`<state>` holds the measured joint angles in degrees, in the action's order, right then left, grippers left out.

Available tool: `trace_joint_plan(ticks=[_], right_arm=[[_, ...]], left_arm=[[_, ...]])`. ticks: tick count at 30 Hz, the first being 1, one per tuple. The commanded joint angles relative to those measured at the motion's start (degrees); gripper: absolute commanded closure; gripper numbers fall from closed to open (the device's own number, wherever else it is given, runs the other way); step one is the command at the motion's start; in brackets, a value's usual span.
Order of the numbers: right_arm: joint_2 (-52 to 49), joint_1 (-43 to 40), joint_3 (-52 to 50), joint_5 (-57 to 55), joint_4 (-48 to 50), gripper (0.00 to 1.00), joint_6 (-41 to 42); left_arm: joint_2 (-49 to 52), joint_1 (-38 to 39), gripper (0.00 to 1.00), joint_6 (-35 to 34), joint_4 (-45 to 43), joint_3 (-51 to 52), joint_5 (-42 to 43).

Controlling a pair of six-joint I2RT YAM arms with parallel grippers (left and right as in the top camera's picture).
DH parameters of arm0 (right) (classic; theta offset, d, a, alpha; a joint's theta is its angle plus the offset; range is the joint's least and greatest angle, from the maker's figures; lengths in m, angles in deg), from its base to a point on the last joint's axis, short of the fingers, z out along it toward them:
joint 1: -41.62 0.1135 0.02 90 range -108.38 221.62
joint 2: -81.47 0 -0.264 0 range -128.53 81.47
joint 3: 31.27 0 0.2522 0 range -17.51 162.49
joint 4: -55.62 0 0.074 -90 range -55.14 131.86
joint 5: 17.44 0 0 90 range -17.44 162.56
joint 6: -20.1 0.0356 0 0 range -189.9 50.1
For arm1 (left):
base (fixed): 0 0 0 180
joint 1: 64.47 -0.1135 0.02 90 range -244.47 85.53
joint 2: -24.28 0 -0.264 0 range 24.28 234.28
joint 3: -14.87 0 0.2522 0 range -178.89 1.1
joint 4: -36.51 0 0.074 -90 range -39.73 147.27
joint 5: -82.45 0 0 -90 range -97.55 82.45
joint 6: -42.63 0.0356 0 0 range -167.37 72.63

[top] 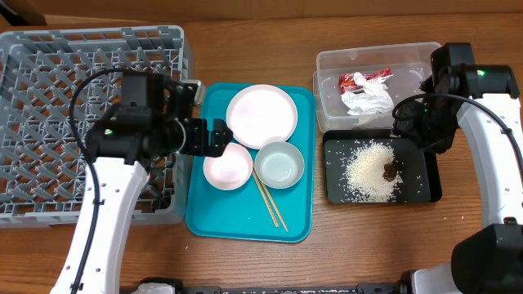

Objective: Sort waste into correct bins and load items into the dishwasher
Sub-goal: 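Grasp the pink saucer on the teal tray with the left gripper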

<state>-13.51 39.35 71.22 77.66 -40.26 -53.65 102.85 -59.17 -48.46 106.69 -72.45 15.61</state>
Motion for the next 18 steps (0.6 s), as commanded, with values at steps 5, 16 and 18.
trace_joint_plan(ticks=[5, 16, 18], right_arm=[[1.86, -0.07, 0.61, 0.33, 0.35, 0.37, -0.2], [1.86, -0.07, 0.61, 0.33, 0.35, 0.37, -0.2], [1.86, -0.07, 0.61, 0.33, 0.35, 0.37, -0.2]], left_arm=[[9.97, 12.2, 0.06, 1.4, 1.2, -0.31, -12.5], [26.62, 22.32, 0.27, 2.34, 4.87, -0.31, -21.07], [28.41, 22.51, 0.31, 2.32, 5.05, -0.31, -21.07]])
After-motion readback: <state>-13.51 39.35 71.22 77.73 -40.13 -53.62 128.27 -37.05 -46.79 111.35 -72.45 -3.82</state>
